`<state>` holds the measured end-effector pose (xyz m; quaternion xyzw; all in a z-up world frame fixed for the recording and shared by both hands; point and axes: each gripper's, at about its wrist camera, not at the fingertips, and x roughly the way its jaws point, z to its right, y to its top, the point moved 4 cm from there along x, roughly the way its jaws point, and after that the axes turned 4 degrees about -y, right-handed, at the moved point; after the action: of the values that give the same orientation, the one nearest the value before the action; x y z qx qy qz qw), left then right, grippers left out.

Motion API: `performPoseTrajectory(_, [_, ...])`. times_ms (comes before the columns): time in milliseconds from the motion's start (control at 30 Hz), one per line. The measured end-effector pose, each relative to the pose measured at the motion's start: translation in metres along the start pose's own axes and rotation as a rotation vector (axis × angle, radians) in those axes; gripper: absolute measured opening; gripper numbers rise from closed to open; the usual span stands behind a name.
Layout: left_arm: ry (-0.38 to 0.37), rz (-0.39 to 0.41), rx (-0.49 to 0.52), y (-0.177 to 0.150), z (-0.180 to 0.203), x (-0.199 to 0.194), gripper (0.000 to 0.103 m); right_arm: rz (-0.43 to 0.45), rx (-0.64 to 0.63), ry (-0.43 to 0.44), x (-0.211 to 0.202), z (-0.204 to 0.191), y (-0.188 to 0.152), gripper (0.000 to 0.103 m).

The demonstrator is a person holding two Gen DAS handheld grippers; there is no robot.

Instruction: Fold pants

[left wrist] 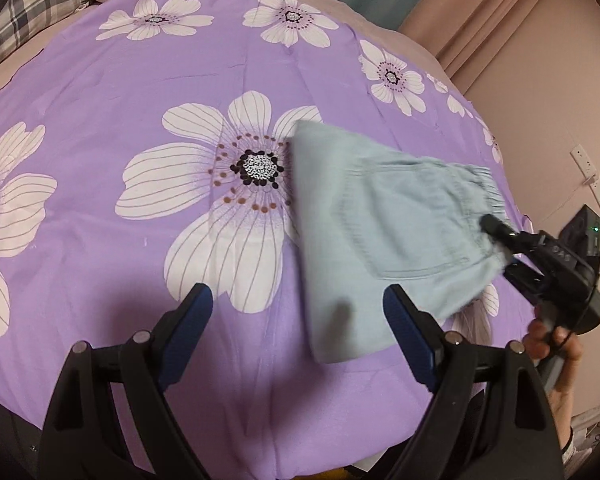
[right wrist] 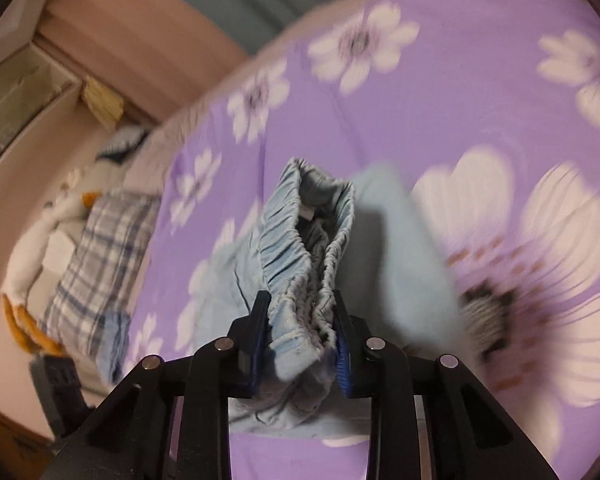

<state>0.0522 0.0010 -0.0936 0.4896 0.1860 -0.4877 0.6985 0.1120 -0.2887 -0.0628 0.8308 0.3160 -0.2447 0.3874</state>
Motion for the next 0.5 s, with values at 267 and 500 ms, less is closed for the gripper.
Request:
performPoseTrajectory(267, [-0.014,-0.027,-0.03,0.002,-0.002,0.014,0.087,-0.056,0.11,-0.109,0.035,0.066,-0.007,0.033])
performPoseTrajectory(500, [-0.012,0.003,-0.034,0.018,-0.007,0.015,0.086,-0.044,0.085,-0.088,0.011,0.063,0.002,0.057])
